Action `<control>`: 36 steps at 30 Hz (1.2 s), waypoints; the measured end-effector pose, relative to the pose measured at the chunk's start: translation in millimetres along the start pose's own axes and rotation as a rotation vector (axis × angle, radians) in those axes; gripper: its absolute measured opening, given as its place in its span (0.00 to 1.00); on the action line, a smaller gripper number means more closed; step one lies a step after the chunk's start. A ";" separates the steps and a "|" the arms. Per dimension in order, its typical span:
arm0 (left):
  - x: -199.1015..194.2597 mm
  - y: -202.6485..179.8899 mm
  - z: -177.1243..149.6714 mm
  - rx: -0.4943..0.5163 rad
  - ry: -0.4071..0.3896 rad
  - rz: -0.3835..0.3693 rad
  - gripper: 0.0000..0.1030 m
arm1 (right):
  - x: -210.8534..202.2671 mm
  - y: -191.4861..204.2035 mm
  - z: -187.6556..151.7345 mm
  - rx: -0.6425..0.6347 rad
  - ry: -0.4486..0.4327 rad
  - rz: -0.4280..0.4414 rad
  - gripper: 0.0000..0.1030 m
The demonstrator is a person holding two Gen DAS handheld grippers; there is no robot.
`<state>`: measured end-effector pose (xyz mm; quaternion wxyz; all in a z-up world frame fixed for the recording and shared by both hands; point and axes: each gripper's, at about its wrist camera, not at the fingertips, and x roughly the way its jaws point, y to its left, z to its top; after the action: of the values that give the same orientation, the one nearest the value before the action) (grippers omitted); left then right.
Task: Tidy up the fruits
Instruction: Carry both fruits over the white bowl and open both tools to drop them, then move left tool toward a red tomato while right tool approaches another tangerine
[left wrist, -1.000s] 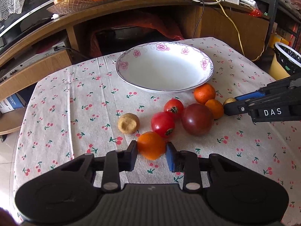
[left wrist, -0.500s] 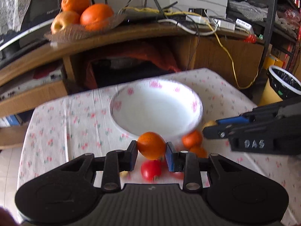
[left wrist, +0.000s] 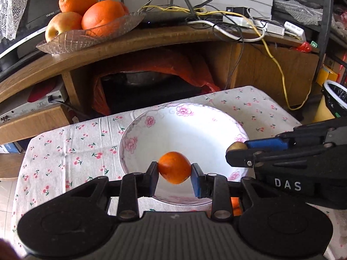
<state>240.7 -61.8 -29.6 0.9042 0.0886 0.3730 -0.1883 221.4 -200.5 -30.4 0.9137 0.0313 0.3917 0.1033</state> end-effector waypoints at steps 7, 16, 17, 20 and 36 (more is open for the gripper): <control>5.3 3.4 0.3 -0.013 0.007 0.008 0.39 | 9.6 -2.5 6.0 0.022 0.006 0.007 0.22; 5.6 10.0 -0.5 -0.037 0.009 0.016 0.45 | 13.3 -2.0 10.1 0.037 0.002 0.011 0.23; 5.3 10.0 -0.6 -0.037 0.009 0.012 0.51 | 12.8 -1.9 10.5 0.038 0.000 0.009 0.24; 2.5 7.7 -0.6 -0.033 -0.002 0.000 0.56 | 10.6 -1.6 11.7 0.041 -0.010 0.007 0.39; -17.2 17.3 0.2 -0.074 -0.036 0.010 0.61 | -7.2 -5.9 14.1 0.063 -0.030 -0.036 0.49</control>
<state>236.7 -41.3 -17.0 0.9143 0.0537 0.3631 -0.1713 227.7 -207.4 -16.4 0.9198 0.0547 0.3813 0.0741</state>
